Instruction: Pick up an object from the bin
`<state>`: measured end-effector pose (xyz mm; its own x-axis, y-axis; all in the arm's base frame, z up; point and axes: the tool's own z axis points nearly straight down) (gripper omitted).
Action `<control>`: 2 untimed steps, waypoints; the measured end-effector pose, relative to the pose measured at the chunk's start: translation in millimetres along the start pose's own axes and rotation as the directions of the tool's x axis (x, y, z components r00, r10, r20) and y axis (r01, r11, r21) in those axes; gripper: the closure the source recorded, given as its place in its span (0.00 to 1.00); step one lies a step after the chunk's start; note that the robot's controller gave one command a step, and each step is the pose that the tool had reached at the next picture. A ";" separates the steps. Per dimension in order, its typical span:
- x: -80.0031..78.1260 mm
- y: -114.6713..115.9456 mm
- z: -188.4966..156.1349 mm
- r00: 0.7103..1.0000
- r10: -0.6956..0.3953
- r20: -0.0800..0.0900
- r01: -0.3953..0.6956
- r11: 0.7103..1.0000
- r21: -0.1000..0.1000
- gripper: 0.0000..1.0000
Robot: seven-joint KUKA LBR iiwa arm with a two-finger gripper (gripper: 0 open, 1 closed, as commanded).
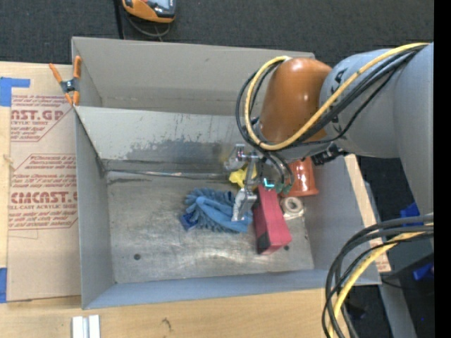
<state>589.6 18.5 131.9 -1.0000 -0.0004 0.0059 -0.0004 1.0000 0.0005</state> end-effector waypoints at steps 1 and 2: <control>-2.0 0.0 -4.1 1.000 0.000 0.007 0.000 1.000 0.000 0.00; 13.9 13.1 55.1 0.997 0.083 0.008 -0.083 0.997 -0.002 0.00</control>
Offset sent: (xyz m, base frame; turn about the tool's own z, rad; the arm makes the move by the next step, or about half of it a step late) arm -0.0167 0.0138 -0.0619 0.0905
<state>575.4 31.7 76.8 -0.9966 0.0823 -0.0025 0.0823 0.9966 0.0015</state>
